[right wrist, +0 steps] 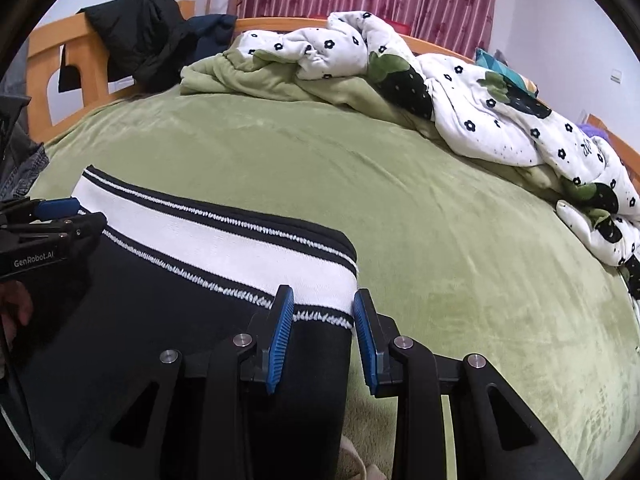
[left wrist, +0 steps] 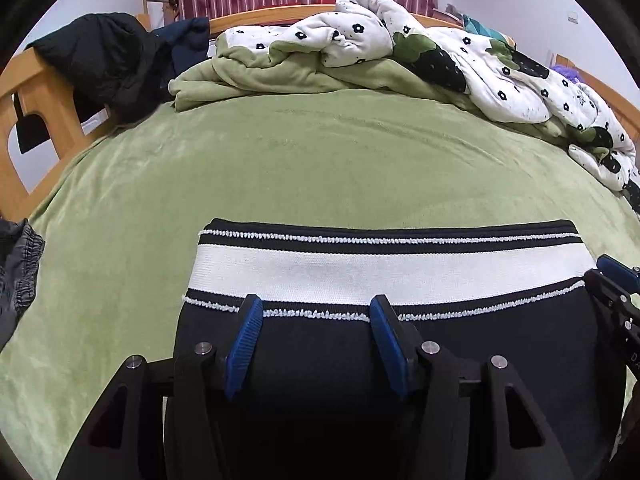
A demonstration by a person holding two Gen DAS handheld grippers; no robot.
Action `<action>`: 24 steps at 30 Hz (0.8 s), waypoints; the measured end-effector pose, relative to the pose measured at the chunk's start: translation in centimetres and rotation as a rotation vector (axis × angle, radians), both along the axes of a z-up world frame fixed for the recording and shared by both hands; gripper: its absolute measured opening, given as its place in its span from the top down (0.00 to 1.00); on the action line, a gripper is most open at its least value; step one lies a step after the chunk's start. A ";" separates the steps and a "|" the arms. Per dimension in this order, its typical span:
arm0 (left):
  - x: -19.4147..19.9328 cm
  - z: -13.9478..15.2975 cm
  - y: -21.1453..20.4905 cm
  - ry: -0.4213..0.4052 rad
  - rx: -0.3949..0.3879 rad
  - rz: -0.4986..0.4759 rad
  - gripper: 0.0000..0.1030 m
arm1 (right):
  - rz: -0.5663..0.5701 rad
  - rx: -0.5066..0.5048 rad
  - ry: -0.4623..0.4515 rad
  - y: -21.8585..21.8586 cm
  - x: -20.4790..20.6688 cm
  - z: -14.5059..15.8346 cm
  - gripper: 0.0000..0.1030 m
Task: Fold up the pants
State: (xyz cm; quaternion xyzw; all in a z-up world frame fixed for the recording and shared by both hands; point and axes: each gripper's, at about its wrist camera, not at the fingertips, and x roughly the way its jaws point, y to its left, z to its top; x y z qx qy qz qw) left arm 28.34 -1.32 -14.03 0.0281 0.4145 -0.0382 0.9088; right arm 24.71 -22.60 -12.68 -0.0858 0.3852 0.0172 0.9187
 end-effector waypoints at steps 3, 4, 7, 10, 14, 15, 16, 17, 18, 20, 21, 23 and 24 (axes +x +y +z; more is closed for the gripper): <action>-0.6 0.3 0.1 -0.007 0.014 0.001 0.48 | -0.004 -0.008 -0.011 0.1 -1.2 0.7 0.71; -1.1 0.5 0.2 -0.010 0.017 -0.005 0.48 | 0.001 0.012 -0.017 0.1 -1.7 1.0 0.71; -2.0 0.7 0.6 0.007 -0.012 -0.024 0.48 | 0.048 0.088 -0.037 0.6 -3.5 1.6 0.71; -2.6 0.4 1.4 0.049 -0.047 -0.019 0.48 | 0.083 0.135 0.005 1.4 -4.9 0.7 0.71; -3.9 -0.4 2.3 0.113 -0.069 0.006 0.48 | 0.073 0.097 -0.019 2.2 -7.2 -0.6 0.69; -4.3 -0.4 2.4 0.117 -0.064 0.004 0.48 | 0.064 0.110 -0.011 2.1 -7.6 -0.5 0.69; -5.0 -0.4 2.5 0.118 -0.056 -0.001 0.48 | 0.054 0.131 -0.001 2.0 -8.0 -0.3 0.69; -5.6 -0.5 2.6 0.118 -0.047 -0.007 0.48 | 0.049 0.145 0.005 1.9 -8.3 -0.2 0.68; -6.5 -0.5 2.7 0.119 -0.036 -0.015 0.48 | 0.042 0.154 0.007 1.9 -9.0 -0.2 0.68; -7.9 -0.4 3.0 0.114 -0.029 -0.023 0.48 | 0.035 0.146 0.004 1.8 -9.9 -0.3 0.68; -8.8 -0.3 3.2 0.108 -0.029 -0.025 0.48 | 0.036 0.135 0.004 1.9 -10.6 -0.5 0.68; -10.6 -0.1 3.8 0.109 -0.030 -0.024 0.48 | 0.039 0.123 0.009 2.0 -11.4 -0.5 0.68; -11.4 0.0 4.2 0.110 -0.037 -0.019 0.48 | 0.036 0.121 0.015 2.1 -11.9 -0.6 0.68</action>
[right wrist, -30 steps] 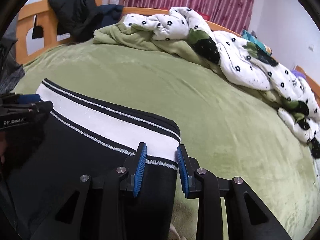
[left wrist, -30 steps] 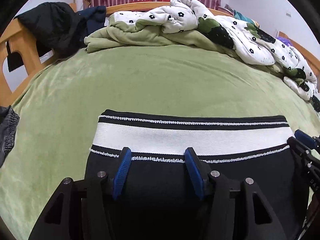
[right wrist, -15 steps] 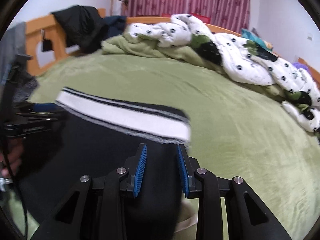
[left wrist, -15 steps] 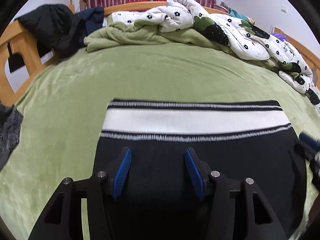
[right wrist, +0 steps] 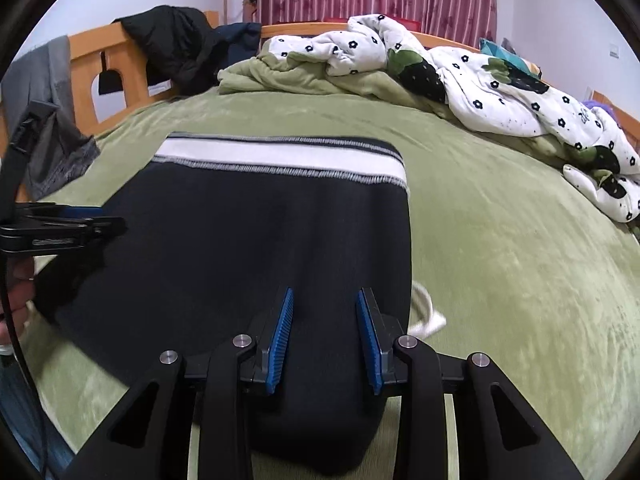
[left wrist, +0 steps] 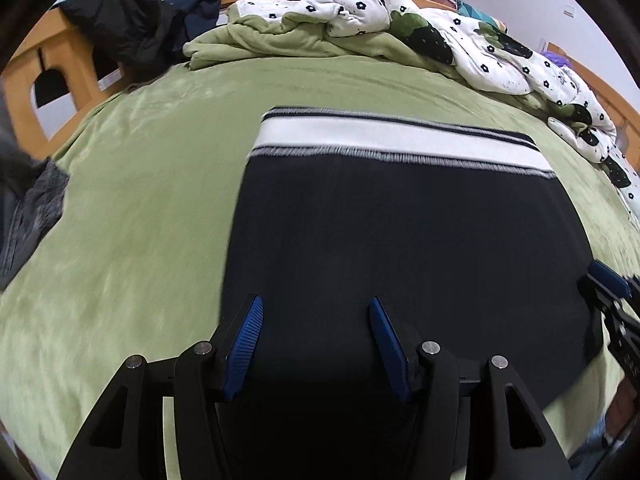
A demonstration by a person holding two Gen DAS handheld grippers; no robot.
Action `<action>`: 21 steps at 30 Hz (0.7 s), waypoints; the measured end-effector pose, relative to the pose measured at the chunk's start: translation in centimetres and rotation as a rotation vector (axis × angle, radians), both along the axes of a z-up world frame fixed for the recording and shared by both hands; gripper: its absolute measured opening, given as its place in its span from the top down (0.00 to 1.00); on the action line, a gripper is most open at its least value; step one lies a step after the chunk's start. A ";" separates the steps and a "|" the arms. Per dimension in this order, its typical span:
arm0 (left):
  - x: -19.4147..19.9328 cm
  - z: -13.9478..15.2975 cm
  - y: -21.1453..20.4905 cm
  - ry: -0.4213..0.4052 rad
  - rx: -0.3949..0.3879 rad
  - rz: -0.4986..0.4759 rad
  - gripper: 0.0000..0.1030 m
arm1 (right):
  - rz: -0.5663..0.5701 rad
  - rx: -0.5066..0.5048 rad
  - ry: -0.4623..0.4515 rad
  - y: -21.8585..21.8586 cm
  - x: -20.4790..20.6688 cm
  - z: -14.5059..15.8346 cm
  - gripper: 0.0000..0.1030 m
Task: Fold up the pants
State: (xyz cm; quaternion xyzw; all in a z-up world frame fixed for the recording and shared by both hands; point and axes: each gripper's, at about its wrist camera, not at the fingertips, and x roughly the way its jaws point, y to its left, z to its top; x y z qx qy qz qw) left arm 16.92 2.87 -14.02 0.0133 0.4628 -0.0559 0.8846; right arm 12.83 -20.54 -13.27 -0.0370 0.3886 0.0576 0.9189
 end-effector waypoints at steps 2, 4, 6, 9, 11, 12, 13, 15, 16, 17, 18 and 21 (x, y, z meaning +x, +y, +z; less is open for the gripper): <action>-1.9 0.1 1.0 0.011 -0.039 0.020 0.47 | -0.014 0.010 0.016 -0.2 -0.6 -0.1 0.68; -3.7 0.2 2.1 0.010 -0.075 0.053 0.46 | -0.029 0.023 0.030 -0.5 -1.2 -0.3 0.68; -4.7 -0.1 2.9 0.039 -0.115 0.074 0.46 | -0.048 0.026 0.033 -0.8 -2.0 -0.4 0.67; -5.9 -0.9 3.8 0.092 -0.169 0.099 0.46 | -0.061 0.024 0.063 -1.1 -3.1 -0.7 0.64; -6.5 -1.0 3.6 0.105 -0.152 0.098 0.46 | -0.053 0.009 0.107 -1.0 -3.8 -1.0 0.64; -6.8 -0.9 3.6 0.103 -0.139 0.100 0.46 | -0.044 -0.024 0.131 -0.7 -3.9 -0.9 0.64; -7.2 -0.6 3.5 0.098 -0.122 0.102 0.46 | -0.035 -0.064 0.154 -0.2 -3.9 -0.5 0.64; -7.8 0.0 3.6 0.090 -0.104 0.109 0.46 | -0.032 -0.097 0.166 0.3 -4.0 0.8 0.64; -8.2 0.6 3.8 0.080 -0.103 0.110 0.46 | -0.039 -0.088 0.152 0.4 -4.5 1.9 0.64; -8.5 1.0 3.9 0.073 -0.105 0.111 0.48 | -0.046 -0.070 0.136 0.3 -5.0 2.7 0.64; -9.0 1.7 4.0 0.060 -0.109 0.111 0.48 | -0.053 -0.038 0.114 0.2 -5.8 3.9 0.64; -10.5 4.1 4.4 0.006 -0.121 0.107 0.48 | -0.080 0.023 0.060 -0.2 -7.9 6.6 0.53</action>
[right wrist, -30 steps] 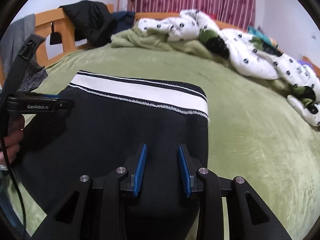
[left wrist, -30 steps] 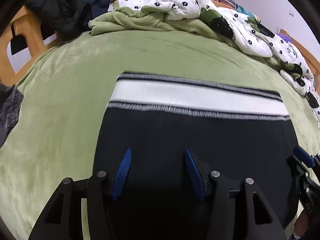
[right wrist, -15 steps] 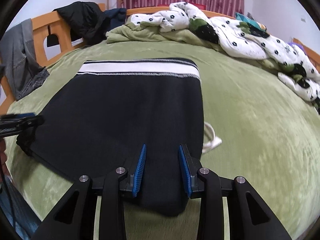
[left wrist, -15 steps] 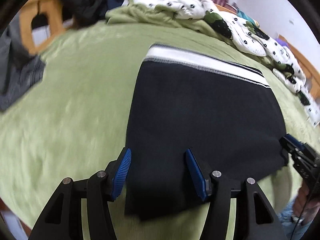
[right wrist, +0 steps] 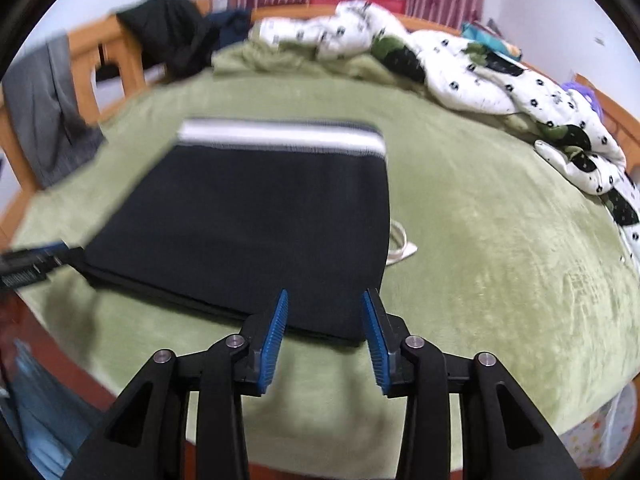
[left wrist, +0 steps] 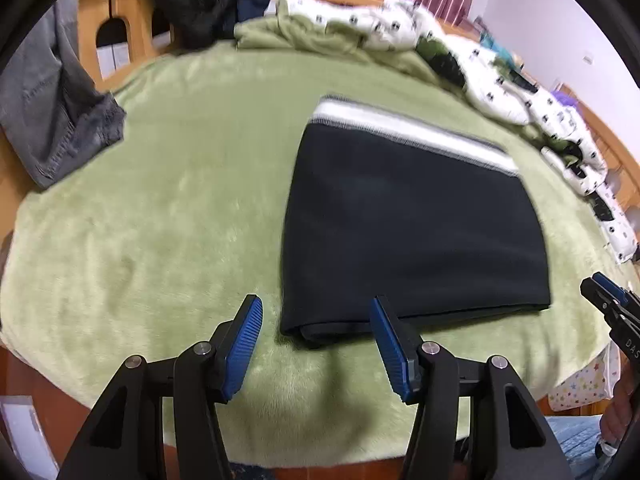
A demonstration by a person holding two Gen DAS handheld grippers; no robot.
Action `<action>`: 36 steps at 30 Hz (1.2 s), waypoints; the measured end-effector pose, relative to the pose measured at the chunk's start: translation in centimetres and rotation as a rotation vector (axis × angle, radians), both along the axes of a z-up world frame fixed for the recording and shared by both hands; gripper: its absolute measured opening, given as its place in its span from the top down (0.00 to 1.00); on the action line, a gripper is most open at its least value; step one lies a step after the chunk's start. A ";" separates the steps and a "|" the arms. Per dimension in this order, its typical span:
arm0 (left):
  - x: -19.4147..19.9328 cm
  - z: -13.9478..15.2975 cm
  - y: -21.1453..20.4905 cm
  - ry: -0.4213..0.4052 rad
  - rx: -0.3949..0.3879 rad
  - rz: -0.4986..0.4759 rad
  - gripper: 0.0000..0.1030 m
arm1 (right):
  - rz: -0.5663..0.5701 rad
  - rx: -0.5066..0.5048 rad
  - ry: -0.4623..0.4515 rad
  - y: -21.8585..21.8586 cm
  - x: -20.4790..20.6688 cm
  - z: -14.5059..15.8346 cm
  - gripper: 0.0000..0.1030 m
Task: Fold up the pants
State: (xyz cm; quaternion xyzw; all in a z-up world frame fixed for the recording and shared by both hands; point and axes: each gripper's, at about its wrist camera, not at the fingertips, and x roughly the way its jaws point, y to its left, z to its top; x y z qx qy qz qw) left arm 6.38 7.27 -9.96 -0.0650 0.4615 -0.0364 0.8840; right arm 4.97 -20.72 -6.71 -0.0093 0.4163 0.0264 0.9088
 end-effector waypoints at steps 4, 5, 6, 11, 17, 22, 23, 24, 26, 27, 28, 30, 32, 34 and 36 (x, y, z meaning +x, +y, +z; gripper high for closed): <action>-2.0 3.5 0.2 -0.037 -0.036 -0.010 0.48 | -0.028 0.049 -0.025 -0.1 -1.9 2.4 0.49; -2.7 4.5 0.3 -0.069 -0.047 -0.015 0.43 | -0.030 0.071 -0.027 -0.2 -2.1 2.7 0.49; -3.3 5.2 0.3 -0.102 -0.044 -0.018 0.40 | -0.029 0.097 -0.034 -0.2 -2.4 2.9 0.49; -5.9 6.5 -0.8 -0.223 0.056 -0.040 0.32 | -0.068 0.060 -0.079 0.6 -3.8 3.8 0.44; -5.8 6.4 -1.6 -0.212 0.008 -0.075 0.29 | -0.098 0.025 -0.138 1.0 -5.4 3.7 0.05; -5.9 6.3 -3.0 -0.202 0.010 -0.096 0.29 | -0.114 0.015 -0.117 0.7 -5.6 3.3 0.05; -6.0 6.3 -3.3 -0.205 0.013 -0.097 0.29 | -0.119 0.017 -0.118 0.6 -5.7 3.3 0.05; -6.0 6.3 -3.5 -0.207 0.017 -0.101 0.29 | -0.123 0.018 -0.118 0.5 -5.8 3.3 0.05; -6.1 6.3 -3.9 -0.211 0.030 -0.110 0.29 | -0.128 0.020 -0.122 0.2 -6.1 3.3 0.05; -6.2 6.3 -4.1 -0.213 0.035 -0.113 0.29 | -0.132 0.020 -0.125 0.1 -6.1 3.3 0.05; -6.2 6.2 -4.2 -0.214 0.036 -0.113 0.29 | -0.136 0.021 -0.126 -0.1 -6.2 3.3 0.05; -6.3 6.2 -4.3 -0.210 0.032 -0.113 0.29 | -0.145 0.023 -0.129 -0.5 -6.2 3.4 0.05; -6.1 6.2 -4.2 -0.212 0.034 -0.113 0.29 | -0.152 0.026 -0.133 -0.8 -6.4 3.5 0.05; -6.1 6.2 -4.2 -0.214 0.038 -0.114 0.29 | -0.160 0.032 -0.137 -1.2 -6.4 3.5 0.05; -6.1 6.1 -4.4 -0.215 0.044 -0.111 0.29 | -0.165 0.034 -0.137 -1.4 -6.4 3.5 0.05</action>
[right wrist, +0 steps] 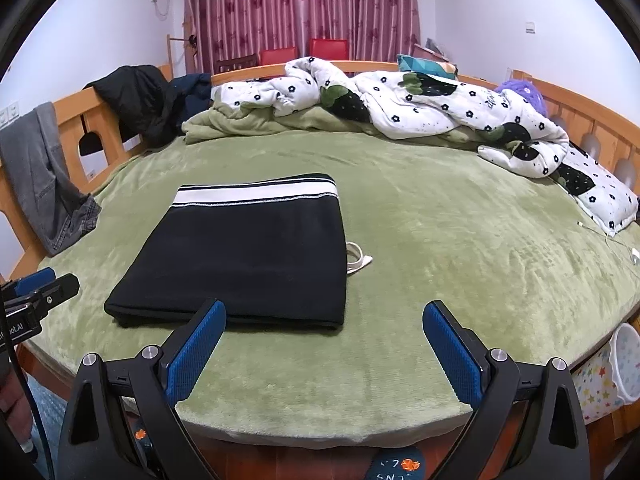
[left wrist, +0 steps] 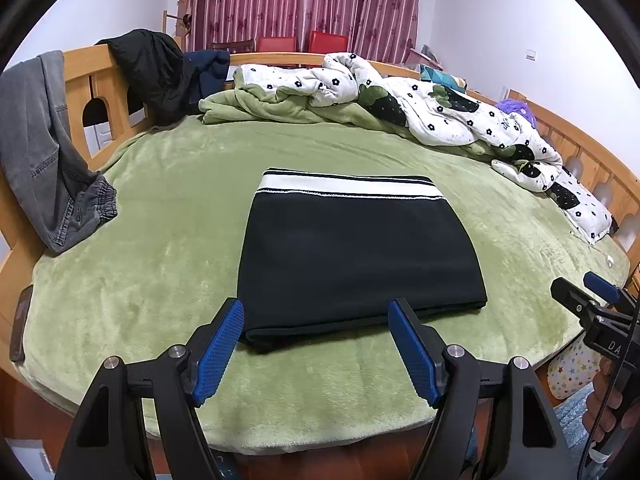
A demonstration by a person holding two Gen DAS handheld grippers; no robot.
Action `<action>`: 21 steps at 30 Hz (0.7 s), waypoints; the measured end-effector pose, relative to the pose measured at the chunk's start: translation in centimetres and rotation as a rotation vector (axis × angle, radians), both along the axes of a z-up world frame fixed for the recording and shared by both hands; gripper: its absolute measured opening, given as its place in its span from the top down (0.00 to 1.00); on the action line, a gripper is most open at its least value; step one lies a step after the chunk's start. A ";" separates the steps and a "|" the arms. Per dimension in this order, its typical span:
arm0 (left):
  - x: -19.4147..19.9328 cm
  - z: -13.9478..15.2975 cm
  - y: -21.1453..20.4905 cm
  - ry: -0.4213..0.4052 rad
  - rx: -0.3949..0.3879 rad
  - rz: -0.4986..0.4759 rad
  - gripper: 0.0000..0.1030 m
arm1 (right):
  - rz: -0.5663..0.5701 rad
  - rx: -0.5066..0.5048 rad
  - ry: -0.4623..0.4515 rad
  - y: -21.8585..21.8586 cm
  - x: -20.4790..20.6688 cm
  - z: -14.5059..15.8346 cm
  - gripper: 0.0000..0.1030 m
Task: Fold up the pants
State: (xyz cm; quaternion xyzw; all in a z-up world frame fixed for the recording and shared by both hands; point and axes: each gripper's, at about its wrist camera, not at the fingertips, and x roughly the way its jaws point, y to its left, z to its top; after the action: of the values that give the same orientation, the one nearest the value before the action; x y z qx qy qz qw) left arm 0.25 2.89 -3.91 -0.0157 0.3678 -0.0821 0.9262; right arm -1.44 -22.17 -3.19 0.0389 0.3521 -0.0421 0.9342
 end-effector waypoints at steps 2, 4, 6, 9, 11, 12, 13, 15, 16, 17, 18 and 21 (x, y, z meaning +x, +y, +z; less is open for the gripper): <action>0.0 -0.2 -0.1 0.001 0.007 0.006 0.29 | -0.005 0.000 -0.001 -0.1 0.0 0.0 0.05; 0.1 -0.3 -0.2 0.005 0.009 0.010 0.29 | -0.007 -0.001 -0.004 -0.2 0.0 0.0 0.05; 0.1 -0.5 -0.1 0.008 0.009 0.014 0.29 | -0.006 -0.002 -0.007 -0.1 0.0 0.1 0.05; 0.1 -0.5 0.1 0.008 0.007 0.017 0.29 | -0.004 -0.011 -0.010 0.1 0.0 0.2 0.05; 0.3 -0.5 0.2 0.006 0.007 0.016 0.29 | -0.003 -0.013 -0.010 0.1 0.1 0.2 0.05; 0.3 -0.5 0.2 0.006 0.006 0.017 0.29 | -0.003 -0.012 -0.010 0.1 0.1 0.2 0.05; 0.3 -0.5 0.2 0.007 0.005 0.016 0.29 | -0.003 -0.012 -0.010 0.1 0.0 0.2 0.05; 0.3 -0.5 0.3 0.006 0.004 0.015 0.29 | -0.003 -0.015 -0.011 0.1 0.1 0.2 0.05; 0.3 -0.4 0.4 0.004 0.001 0.017 0.29 | -0.003 -0.015 -0.011 0.1 0.1 0.2 0.05; 0.3 -0.4 0.4 0.003 0.001 0.018 0.29 | -0.002 -0.013 -0.010 0.1 0.1 0.2 0.05; 0.2 -0.4 0.3 0.004 0.000 0.020 0.29 | -0.002 -0.013 -0.010 0.2 0.1 0.2 0.05; 0.2 -0.4 0.3 0.008 -0.006 0.023 0.29 | -0.004 -0.015 -0.010 0.3 0.1 0.2 0.05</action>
State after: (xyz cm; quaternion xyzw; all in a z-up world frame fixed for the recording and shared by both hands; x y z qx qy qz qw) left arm 0.43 3.23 -4.33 -0.0229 0.3710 -0.0727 0.9255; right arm -1.37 -21.88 -3.00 0.0325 0.3472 -0.0463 0.9361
